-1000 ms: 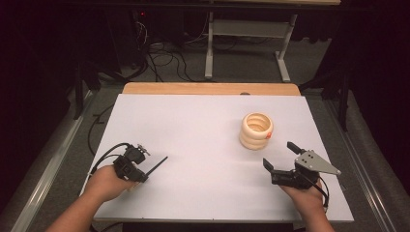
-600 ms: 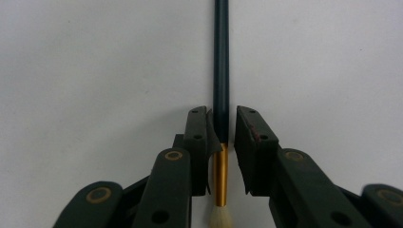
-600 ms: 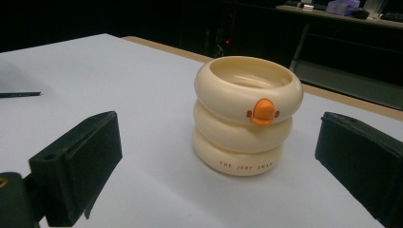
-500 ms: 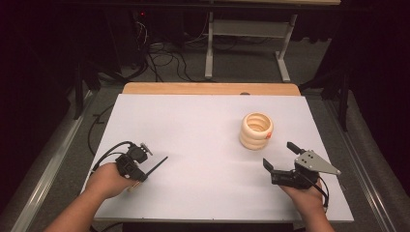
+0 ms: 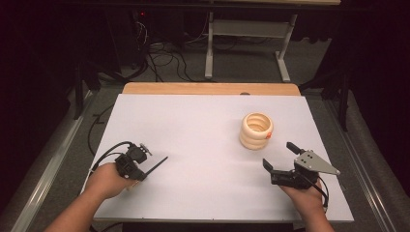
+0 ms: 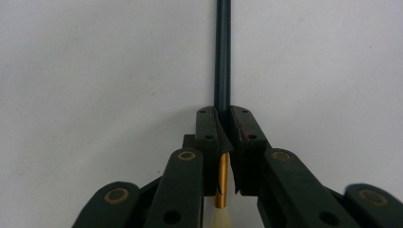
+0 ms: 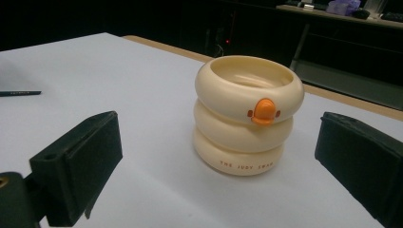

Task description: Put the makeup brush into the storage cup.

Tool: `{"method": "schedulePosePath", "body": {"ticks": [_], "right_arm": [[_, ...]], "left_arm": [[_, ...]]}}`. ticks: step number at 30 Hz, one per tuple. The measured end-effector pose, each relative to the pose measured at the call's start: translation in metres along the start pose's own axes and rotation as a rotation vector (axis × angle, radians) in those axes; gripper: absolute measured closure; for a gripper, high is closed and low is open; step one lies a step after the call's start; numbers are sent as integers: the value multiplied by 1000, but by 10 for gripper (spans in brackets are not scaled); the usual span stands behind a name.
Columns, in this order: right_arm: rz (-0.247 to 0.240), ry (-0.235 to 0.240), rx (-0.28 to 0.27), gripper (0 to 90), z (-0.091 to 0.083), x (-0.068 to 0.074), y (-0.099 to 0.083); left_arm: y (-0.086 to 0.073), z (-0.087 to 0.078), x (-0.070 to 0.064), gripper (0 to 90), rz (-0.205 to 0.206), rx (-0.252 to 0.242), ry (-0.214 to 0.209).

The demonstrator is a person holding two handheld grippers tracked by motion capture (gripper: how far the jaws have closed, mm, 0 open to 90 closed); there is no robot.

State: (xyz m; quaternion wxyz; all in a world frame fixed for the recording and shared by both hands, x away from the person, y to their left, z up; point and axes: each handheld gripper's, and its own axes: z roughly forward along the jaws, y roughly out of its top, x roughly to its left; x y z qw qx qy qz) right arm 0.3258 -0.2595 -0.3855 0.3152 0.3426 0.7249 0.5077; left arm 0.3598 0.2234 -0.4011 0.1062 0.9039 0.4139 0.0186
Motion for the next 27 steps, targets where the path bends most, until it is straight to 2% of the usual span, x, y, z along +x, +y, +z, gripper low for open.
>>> {"method": "schedulePosePath", "body": {"ticks": [3,11,19,27], "right_arm": [[5,-1,0,33,0,0,0],[9,3,4,33,1,0,-1],[10,4,4,34,1,1,-1],[10,4,3,34,1,1,-1]], "left_arm": [[1,-3,-1,832,1,-27,-5],[6,-22,-3,832,28,-48,-10],[12,-37,-13,833,95,-27,-11],[21,-50,-20,833,123,-26,-8]]}}
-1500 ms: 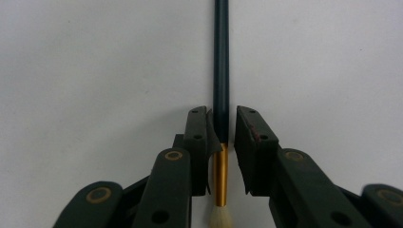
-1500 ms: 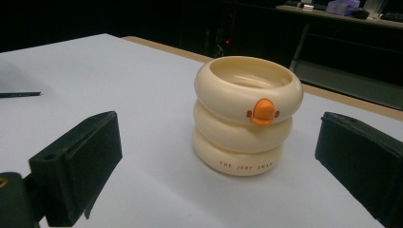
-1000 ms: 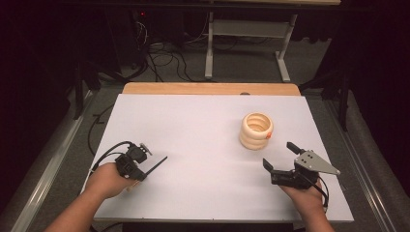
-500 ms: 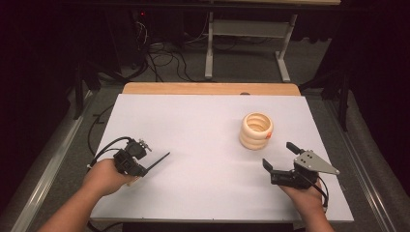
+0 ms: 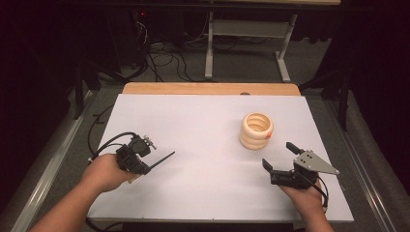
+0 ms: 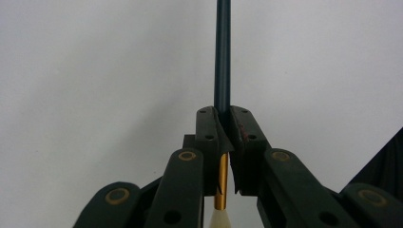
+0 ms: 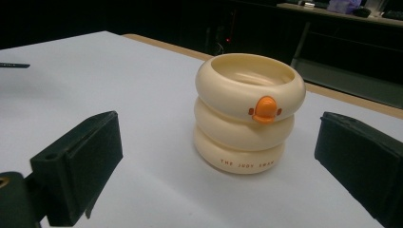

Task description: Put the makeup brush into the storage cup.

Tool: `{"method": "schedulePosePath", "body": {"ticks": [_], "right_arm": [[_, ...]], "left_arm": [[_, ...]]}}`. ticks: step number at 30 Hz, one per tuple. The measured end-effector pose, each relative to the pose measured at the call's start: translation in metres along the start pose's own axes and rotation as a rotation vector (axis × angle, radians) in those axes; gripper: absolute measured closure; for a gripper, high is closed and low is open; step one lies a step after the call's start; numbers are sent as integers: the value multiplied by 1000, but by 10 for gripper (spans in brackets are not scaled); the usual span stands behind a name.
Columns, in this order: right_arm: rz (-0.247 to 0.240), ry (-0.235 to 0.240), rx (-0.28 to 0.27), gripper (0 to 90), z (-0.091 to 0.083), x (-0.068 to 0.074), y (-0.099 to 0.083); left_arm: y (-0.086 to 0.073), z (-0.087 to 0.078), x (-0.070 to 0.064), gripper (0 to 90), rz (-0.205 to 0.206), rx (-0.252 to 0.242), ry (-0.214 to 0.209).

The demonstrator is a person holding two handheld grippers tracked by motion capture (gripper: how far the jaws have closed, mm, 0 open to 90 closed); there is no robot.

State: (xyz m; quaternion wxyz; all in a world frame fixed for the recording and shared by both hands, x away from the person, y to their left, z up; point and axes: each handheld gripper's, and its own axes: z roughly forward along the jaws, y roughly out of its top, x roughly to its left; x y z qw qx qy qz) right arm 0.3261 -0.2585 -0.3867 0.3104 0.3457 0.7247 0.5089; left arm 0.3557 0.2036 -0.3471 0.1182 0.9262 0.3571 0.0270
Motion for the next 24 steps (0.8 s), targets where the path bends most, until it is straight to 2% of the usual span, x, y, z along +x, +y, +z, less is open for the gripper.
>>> {"method": "schedulePosePath", "body": {"ticks": [7,13,24], "right_arm": [[-1,0,2,34,0,1,0],[-6,-2,4,34,0,0,0],[6,4,5,34,1,0,-1]], "left_arm": [[15,-10,-10,833,52,6,4],[32,-17,-16,833,77,5,4],[64,-31,-28,832,157,34,11]]}}
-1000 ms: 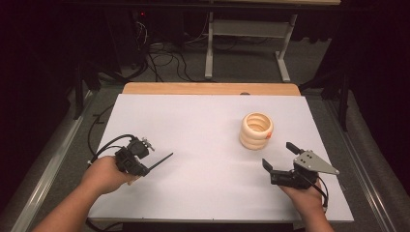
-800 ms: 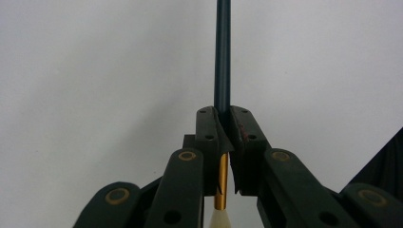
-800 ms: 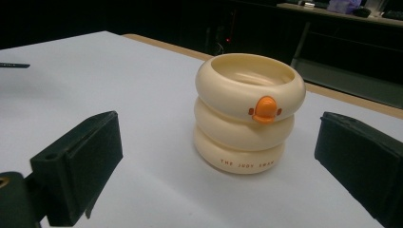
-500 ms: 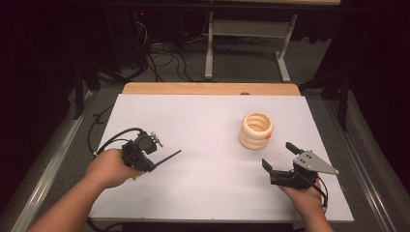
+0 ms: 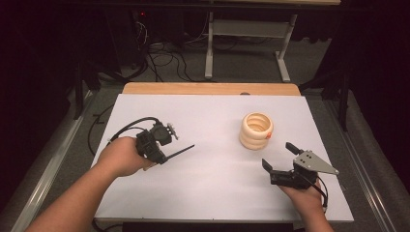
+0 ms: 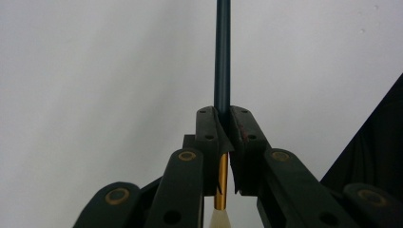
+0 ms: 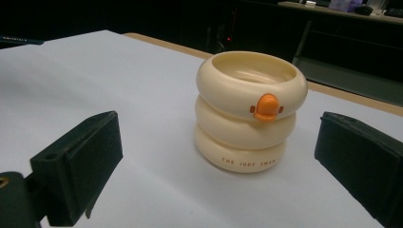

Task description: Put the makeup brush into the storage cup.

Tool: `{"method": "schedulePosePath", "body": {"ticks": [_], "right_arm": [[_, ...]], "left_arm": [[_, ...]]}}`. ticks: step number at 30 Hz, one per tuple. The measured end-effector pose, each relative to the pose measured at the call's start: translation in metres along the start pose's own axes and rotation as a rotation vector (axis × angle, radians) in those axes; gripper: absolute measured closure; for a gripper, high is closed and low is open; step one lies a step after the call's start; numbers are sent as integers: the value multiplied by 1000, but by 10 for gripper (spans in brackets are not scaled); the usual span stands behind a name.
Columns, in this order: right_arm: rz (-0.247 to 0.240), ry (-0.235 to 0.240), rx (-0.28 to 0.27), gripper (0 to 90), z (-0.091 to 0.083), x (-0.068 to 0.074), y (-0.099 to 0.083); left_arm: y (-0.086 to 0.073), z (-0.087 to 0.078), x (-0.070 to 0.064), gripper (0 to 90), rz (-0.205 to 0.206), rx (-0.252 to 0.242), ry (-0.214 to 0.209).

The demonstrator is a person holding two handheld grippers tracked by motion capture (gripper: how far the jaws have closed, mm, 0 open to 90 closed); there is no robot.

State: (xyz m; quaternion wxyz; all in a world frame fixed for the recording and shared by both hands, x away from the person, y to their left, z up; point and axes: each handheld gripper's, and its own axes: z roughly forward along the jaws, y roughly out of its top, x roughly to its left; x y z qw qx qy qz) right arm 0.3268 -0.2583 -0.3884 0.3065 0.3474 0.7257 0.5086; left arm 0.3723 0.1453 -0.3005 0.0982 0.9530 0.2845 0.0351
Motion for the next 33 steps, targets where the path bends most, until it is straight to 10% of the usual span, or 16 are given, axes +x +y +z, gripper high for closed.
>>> {"method": "schedulePosePath", "body": {"ticks": [33], "right_arm": [[-54,26,16,68,5,7,-2]], "left_arm": [[45,20,-25,832,182,46,-50]]}}
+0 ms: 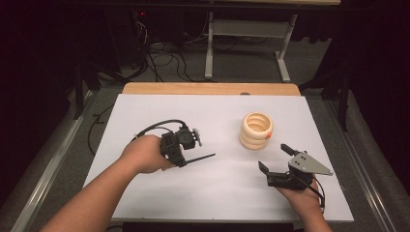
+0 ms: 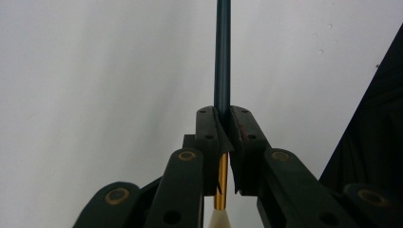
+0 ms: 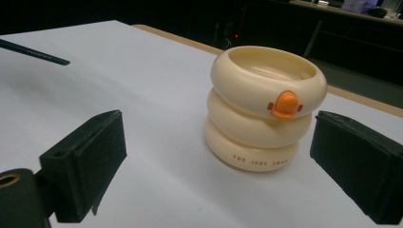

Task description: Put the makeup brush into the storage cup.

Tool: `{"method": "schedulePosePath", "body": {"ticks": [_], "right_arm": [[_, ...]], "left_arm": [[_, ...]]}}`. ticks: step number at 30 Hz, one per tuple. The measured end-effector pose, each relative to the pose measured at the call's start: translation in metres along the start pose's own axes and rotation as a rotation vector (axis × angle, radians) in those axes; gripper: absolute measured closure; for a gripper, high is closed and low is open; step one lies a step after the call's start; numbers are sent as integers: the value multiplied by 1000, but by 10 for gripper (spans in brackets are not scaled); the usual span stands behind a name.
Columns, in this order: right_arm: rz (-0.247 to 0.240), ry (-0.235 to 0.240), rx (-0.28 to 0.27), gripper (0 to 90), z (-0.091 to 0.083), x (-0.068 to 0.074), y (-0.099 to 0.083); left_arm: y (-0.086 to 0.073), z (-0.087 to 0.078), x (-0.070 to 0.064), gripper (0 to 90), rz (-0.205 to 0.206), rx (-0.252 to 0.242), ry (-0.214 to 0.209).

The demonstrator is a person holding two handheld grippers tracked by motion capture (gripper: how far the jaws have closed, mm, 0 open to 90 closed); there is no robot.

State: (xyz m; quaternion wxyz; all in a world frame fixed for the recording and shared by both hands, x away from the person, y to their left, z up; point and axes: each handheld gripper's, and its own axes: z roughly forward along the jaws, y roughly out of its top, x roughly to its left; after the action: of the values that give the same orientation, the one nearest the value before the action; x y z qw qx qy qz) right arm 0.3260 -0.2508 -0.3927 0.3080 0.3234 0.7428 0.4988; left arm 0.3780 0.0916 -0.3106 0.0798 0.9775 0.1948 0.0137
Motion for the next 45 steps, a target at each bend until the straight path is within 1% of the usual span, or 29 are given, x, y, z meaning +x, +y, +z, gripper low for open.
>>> {"method": "schedulePosePath", "body": {"ticks": [3,4,5,10,13,15,18,20,25,31,32,35,36,40,41,45], "right_arm": [[-28,1,-1,71,0,4,1],[-42,9,-11,71,1,5,1],[-37,9,-7,71,1,7,2],[-100,26,-7,77,7,13,8],[-111,31,-6,85,10,15,15],[-118,30,-18,90,11,17,20],[-148,24,-22,98,12,19,30],[-169,28,-12,100,13,20,34],[-265,38,38,106,18,25,39],[-358,52,82,143,26,36,42],[-376,58,91,155,28,38,42],[-401,66,116,166,31,43,42],[-426,69,124,169,33,44,42],[-485,75,158,179,39,50,40],[-511,76,162,181,41,50,40],[-554,72,190,216,46,53,39]], "left_arm": [[2,3,-2,832,10,6,-4],[3,4,-3,832,11,8,-5],[4,5,-4,832,8,10,-4],[6,8,-6,832,8,20,-7],[7,9,-5,832,11,20,-10],[7,10,-5,832,11,20,-10],[7,9,-5,832,7,22,-10],[6,9,-5,831,8,22,-10],[5,7,-4,832,9,20,-14],[4,7,-4,832,16,20,-15],[4,7,-5,831,17,20,-18],[4,8,-6,831,24,25,-20],[5,8,-6,832,27,24,-24],[5,8,-8,832,36,22,-25],[5,9,-7,832,37,21,-27],[6,10,-6,832,40,22,-31]]}}
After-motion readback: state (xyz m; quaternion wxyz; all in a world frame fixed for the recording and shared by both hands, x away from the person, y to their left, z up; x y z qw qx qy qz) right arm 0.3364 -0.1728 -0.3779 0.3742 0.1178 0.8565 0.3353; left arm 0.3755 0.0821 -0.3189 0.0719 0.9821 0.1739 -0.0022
